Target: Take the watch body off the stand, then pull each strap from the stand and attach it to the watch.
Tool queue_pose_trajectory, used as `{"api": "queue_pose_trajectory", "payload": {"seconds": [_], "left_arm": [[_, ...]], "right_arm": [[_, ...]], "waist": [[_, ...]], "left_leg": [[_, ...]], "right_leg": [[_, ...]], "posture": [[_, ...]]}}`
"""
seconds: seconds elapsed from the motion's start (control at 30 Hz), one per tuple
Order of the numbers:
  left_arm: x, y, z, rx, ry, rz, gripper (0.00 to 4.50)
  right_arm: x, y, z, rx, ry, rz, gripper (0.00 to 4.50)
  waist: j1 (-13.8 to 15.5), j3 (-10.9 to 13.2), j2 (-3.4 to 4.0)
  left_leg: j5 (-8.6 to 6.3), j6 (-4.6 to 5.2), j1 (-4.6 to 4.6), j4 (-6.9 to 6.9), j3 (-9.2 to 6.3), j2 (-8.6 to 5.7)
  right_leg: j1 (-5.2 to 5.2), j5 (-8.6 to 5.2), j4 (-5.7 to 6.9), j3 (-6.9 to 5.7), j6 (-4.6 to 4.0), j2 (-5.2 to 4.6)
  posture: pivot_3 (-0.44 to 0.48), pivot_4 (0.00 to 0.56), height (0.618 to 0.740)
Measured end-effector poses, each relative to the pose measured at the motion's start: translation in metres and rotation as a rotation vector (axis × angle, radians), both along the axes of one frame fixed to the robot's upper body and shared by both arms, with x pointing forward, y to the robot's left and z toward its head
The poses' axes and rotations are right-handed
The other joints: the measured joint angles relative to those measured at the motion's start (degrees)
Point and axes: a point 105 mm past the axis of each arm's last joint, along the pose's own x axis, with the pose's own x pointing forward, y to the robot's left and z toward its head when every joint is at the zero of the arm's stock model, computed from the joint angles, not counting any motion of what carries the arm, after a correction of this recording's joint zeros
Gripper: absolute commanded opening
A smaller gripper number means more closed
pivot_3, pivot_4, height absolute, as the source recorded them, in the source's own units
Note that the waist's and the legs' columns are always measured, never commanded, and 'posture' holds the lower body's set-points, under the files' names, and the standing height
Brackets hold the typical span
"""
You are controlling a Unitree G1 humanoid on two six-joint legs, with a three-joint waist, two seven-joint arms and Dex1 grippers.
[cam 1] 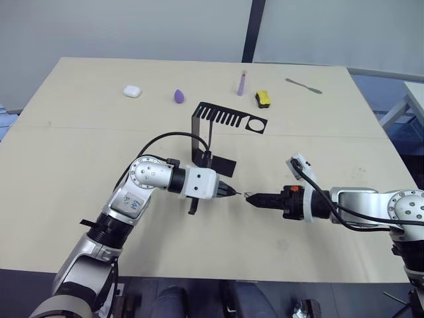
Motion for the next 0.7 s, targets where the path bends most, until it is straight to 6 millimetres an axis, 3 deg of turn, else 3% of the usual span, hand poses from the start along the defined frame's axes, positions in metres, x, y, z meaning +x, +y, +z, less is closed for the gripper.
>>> {"api": "queue_pose_trajectory", "payload": {"seconds": [0.7], "left_arm": [[-0.0007,-0.0030,0.0000,-0.011,0.005,-0.006,0.00]], "right_arm": [[0.0006,0.0002,0.0009,0.004,-0.004,-0.004,1.50]], "waist": [[0.0,0.0,0.00]], "left_leg": [[0.00,0.00,0.00,0.00,0.00,0.00]], "right_leg": [[0.00,0.00,-0.01,0.00,0.00,0.00]], "posture": [[0.000,0.150,0.740]]}}
